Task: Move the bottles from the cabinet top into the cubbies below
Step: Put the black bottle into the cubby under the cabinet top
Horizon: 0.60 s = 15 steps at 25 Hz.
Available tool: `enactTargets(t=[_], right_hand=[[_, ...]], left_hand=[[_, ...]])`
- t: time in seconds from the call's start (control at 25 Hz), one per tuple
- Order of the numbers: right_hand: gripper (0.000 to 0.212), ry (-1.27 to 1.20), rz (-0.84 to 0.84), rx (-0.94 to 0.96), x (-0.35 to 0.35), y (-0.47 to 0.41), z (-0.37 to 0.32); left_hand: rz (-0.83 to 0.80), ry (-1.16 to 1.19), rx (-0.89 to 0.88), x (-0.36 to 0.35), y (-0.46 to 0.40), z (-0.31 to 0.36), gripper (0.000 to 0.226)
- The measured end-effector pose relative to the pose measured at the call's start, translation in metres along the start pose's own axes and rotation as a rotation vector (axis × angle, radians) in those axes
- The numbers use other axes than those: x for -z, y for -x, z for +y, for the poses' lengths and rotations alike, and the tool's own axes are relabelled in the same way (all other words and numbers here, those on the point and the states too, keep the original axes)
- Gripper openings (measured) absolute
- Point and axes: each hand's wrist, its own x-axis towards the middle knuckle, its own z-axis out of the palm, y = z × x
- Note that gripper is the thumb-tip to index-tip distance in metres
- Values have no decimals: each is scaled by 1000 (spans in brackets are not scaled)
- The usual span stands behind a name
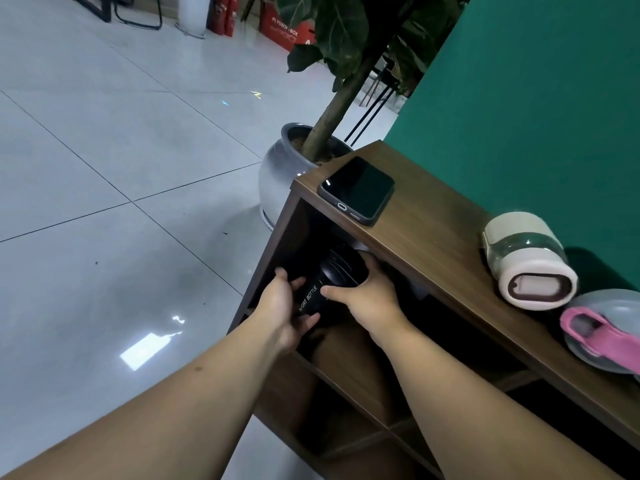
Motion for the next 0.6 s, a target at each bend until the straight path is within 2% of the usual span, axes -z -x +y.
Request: enactTargets(t=[0.16, 0.28, 0.36, 0.52, 0.6], right_hand=[[63, 33, -4, -103, 5, -5, 3], [76, 45, 8, -98, 5, 3, 1], [76, 47, 32, -76, 8, 13, -8], [73, 137, 188, -66, 10, 55, -28], [72, 199, 181, -33, 16, 94, -41]], left_hand=[[-31, 16, 33, -2, -1, -4, 69], [-32, 39, 49, -5, 2, -7, 64], [-28, 40, 43, -5, 3, -8, 61], [21, -35, 37, -4, 15, -15, 51], [-2, -74, 26, -7, 32, -19, 49]])
